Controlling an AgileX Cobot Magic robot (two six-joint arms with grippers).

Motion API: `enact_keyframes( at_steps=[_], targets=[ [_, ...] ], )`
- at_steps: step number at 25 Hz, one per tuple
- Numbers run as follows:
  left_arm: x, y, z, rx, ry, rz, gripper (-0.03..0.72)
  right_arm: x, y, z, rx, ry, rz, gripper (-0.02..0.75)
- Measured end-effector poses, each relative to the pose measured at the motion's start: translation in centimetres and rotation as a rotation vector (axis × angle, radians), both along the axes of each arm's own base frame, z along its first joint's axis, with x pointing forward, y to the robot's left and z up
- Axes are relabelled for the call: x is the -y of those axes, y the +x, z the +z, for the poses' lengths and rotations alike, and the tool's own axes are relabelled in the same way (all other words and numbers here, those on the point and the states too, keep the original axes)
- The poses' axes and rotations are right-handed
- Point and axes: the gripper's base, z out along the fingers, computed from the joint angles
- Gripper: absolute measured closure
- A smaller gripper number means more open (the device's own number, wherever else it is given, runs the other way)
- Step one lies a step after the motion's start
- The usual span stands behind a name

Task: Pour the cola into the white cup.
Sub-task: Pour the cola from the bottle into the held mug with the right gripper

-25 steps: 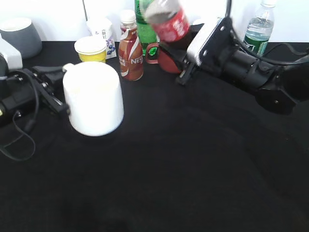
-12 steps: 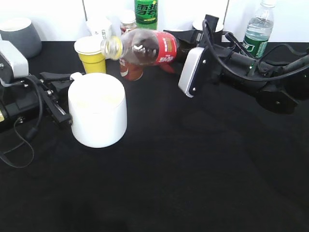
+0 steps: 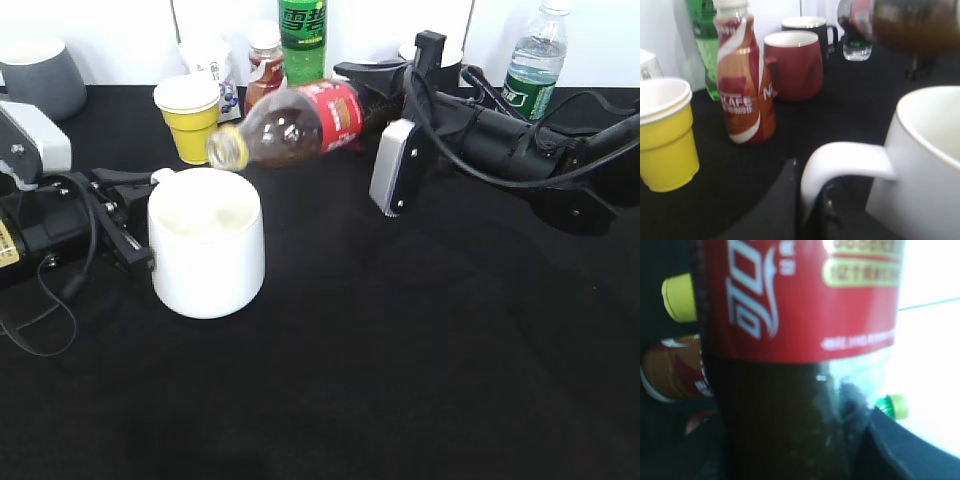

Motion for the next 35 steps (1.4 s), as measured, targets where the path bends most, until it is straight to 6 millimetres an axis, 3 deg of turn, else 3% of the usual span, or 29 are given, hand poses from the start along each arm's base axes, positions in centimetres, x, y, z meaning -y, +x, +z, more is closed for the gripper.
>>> enact_keyframes(
  at_steps=[20,35],
  targets=[
    [0.00,0.00,-0.01,-0.001,0.001,0.000,0.650,0.19,0.23,0.26,0.165,-0.091,-0.049,0.351],
    [-0.01,0.00,-0.04,-0.002,0.004,0.000,0.650,0.25,0.33,0.59,0.181,-0.088,-0.062,0.351]
  ],
)
